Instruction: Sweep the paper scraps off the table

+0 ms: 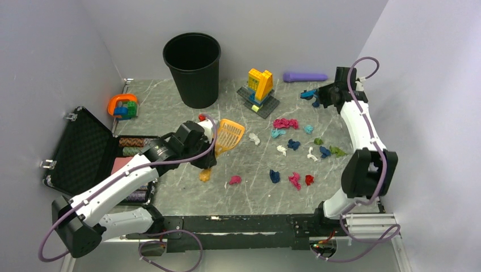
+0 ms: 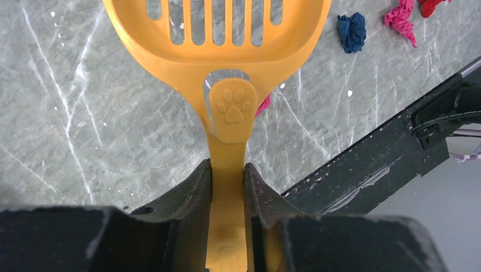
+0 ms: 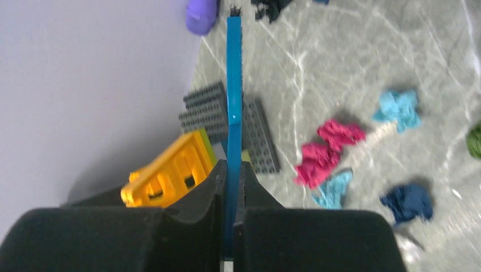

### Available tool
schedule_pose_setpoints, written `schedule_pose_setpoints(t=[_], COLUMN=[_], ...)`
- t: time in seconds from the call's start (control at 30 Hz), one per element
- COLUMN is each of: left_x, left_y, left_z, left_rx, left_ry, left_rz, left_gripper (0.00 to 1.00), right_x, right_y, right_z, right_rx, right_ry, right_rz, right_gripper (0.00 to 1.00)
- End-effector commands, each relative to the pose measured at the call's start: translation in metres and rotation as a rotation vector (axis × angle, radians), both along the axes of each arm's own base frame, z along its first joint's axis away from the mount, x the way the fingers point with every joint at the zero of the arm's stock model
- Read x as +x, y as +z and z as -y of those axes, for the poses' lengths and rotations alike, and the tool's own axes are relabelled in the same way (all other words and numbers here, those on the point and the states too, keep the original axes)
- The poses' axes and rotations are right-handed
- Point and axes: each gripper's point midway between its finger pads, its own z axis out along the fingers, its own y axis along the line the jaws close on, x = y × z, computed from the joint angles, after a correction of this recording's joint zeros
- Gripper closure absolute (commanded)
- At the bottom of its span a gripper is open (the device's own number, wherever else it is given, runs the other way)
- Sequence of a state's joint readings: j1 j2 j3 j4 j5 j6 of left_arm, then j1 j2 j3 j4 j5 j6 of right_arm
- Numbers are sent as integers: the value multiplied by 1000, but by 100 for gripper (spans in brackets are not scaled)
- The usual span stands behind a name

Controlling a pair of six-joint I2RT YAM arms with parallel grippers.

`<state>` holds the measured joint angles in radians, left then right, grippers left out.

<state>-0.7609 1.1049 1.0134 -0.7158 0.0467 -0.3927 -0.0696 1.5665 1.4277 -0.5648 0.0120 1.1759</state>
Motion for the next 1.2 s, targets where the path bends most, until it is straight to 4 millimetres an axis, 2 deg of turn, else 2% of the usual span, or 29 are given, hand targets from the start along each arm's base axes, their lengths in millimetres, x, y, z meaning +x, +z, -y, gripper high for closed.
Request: schedule_pose_setpoints(t=[0.0,0.17,0.33,0.5,0.63,0.73,0.83,0.9,0.97,1.07,1.17], left_x=[-1,3,14,22,21,16,11,7,4,1,-2], left_y=[9,11,16,20,19,17,16,16,14,14,14], left_z=[-9,-13,-8,-13,-10,-10,-9,-11,-14,-17,-16], left_rx=[-15,-4,16,75,66,61,39,29,30,27,10], left_ry=[48,100,103,116,108,101,89,85,83,81,60], left_rz=[31,25,39,57,46,27,22,20,21,30,33], left_gripper=[77,77,77,77,77,77,77,77,77,77,76], right_x=[53,94,128,148,147,130,99,64,27,-30,-69], right_y=[22,1,-21,-57,-92,-115,-130,-144,-145,-143,-130], right_z=[32,51,61,67,66,63,56,48,40,22,-1], right_rx=[-23,45,122,167,214,248,279,298,314,362,417], right_ry=[-124,-168,-164,-215,-250,-283,-308,-331,-366,-405,-390], right_rz=[145,182,189,138,73,-4,-93,-196,-285,-371,-352], right_gripper=[100,100,100,100,100,100,100,100,100,100,100])
